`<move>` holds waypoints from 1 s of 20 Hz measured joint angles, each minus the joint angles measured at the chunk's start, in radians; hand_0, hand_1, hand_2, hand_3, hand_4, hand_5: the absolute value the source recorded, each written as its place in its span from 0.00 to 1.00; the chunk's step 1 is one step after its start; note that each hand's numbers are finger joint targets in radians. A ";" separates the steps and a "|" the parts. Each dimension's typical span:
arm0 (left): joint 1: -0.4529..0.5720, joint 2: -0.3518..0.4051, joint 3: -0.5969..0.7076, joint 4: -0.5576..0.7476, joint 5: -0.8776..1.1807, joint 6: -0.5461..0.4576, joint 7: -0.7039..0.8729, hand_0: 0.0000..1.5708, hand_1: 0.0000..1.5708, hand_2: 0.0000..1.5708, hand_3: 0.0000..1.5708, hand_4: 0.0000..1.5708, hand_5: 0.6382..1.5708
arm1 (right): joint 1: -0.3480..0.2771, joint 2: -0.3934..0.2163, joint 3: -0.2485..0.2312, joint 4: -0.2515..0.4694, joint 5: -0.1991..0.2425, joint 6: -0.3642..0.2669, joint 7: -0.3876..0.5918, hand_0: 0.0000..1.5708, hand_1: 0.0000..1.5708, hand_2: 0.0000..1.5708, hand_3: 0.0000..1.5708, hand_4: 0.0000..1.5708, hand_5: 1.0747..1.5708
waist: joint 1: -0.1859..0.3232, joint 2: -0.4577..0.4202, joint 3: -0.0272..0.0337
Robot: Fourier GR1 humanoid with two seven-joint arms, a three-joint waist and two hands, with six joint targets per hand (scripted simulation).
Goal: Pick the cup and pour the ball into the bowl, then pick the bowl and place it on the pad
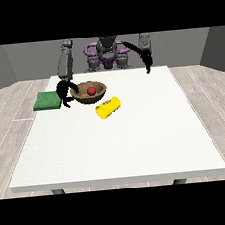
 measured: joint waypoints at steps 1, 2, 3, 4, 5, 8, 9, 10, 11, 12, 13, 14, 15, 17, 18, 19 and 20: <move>0.000 0.006 0.005 -0.002 0.005 -0.008 0.004 0.00 0.00 0.00 0.00 0.00 0.10 | -0.003 -0.002 -0.003 0.007 -0.001 -0.017 0.011 1.00 1.00 1.00 0.52 0.56 0.95 | 0.003 -0.004 0.0017; 0.007 0.008 0.016 0.014 0.007 -0.006 -0.008 0.00 0.00 0.00 0.00 0.00 0.09 | -0.012 -0.002 0.003 0.008 0.001 -0.029 0.042 1.00 1.00 1.00 0.53 0.56 0.95 | -0.006 -0.011 0.0049; 0.010 0.010 0.031 0.037 0.013 -0.005 -0.017 0.00 0.00 0.00 0.00 0.00 0.09 | -0.020 0.005 0.019 0.006 0.009 -0.043 0.081 1.00 1.00 1.00 0.51 0.57 0.95 | -0.022 -0.026 0.0082; 0.018 0.018 0.047 0.058 0.022 -0.012 -0.037 0.00 0.00 0.00 0.00 0.00 0.09 | -0.026 0.007 0.029 0.002 0.013 -0.056 0.109 1.00 1.00 1.00 0.46 0.58 0.95 | -0.033 -0.035 0.0111; 0.020 0.025 0.063 0.080 0.029 -0.017 -0.046 0.00 0.00 0.00 0.00 0.00 0.09 | -0.033 0.010 0.042 -0.003 0.020 -0.073 0.139 1.00 1.00 1.00 0.45 0.58 0.95 | -0.045 -0.047 0.0131; 0.026 0.040 0.094 0.117 0.042 -0.032 -0.070 0.00 0.00 0.00 0.00 0.00 0.08 | -0.053 -0.013 0.051 -0.012 0.021 -0.089 0.199 1.00 1.00 1.00 0.52 0.57 0.95 | -0.066 -0.059 0.0172; 0.033 0.036 0.097 0.132 0.039 -0.027 -0.083 0.00 0.00 0.00 0.00 0.00 0.07 | -0.061 -0.023 0.057 -0.018 0.023 -0.096 0.225 1.00 1.00 1.00 0.54 0.57 0.96 | -0.073 -0.068 0.0182; 0.038 0.041 0.107 0.151 0.042 -0.029 -0.087 0.00 0.00 0.00 0.00 0.00 0.07 | -0.072 -0.034 0.065 -0.026 0.027 -0.104 0.266 1.00 1.00 1.00 0.57 0.57 0.96 | -0.085 -0.085 0.0186; 0.042 0.042 0.109 0.153 0.041 -0.029 -0.079 0.00 0.00 0.00 0.00 0.00 0.08 | -0.071 -0.056 0.065 -0.027 0.028 -0.097 0.288 1.00 1.00 1.00 0.58 0.56 0.96 | -0.089 -0.097 0.0190; 0.045 0.037 0.109 0.160 0.038 -0.026 -0.087 0.00 0.00 0.00 0.00 0.00 0.07 | -0.075 -0.073 0.066 -0.032 0.028 -0.095 0.303 1.00 1.00 1.00 0.54 0.56 0.98 | -0.092 -0.098 0.0195; 0.053 0.040 0.119 0.174 0.043 -0.029 -0.094 0.00 0.00 0.00 0.00 0.00 0.08 | -0.070 -0.082 0.073 -0.040 0.029 -0.088 0.327 1.00 1.00 1.00 0.53 0.57 0.98 | -0.101 -0.111 0.0196; 0.045 0.045 0.129 0.186 0.045 -0.030 -0.098 0.00 0.00 0.00 0.00 0.00 0.08 | -0.072 -0.093 0.075 -0.050 0.028 -0.083 0.346 1.00 1.00 1.00 0.47 0.57 0.99 | -0.109 -0.112 0.0199; 0.054 0.039 0.122 0.182 0.039 -0.028 -0.106 0.00 0.00 0.00 0.00 0.00 0.08 | -0.065 -0.113 0.066 -0.047 0.020 -0.068 0.348 1.00 1.00 1.00 0.45 0.57 0.99 | -0.104 -0.108 0.0201; 0.055 0.027 0.111 0.168 0.030 -0.021 -0.115 0.00 0.00 0.00 0.00 0.00 0.08 | -0.052 -0.164 0.041 -0.035 0.001 -0.017 0.333 1.00 1.00 1.00 0.53 0.57 1.00 | -0.098 -0.083 0.0207; 0.064 0.022 0.105 0.159 0.027 -0.022 -0.113 0.00 0.00 0.00 0.00 0.00 0.07 | -0.039 -0.189 0.032 -0.027 -0.007 0.008 0.336 1.00 1.00 1.00 0.52 0.56 1.00 | -0.096 -0.086 0.0208; 0.058 0.016 0.108 0.170 0.023 -0.010 -0.131 0.00 0.00 0.00 0.00 0.00 0.08 | -0.048 -0.205 0.026 -0.029 -0.014 0.023 0.342 1.00 1.00 1.00 0.52 0.56 1.00 | -0.102 -0.069 0.0212; 0.053 0.003 0.099 0.172 0.010 0.003 -0.130 0.00 0.00 0.00 0.00 0.00 0.08 | -0.045 -0.214 0.023 -0.024 -0.018 0.034 0.341 1.00 1.00 1.00 0.52 0.56 1.00 | -0.103 -0.062 0.0208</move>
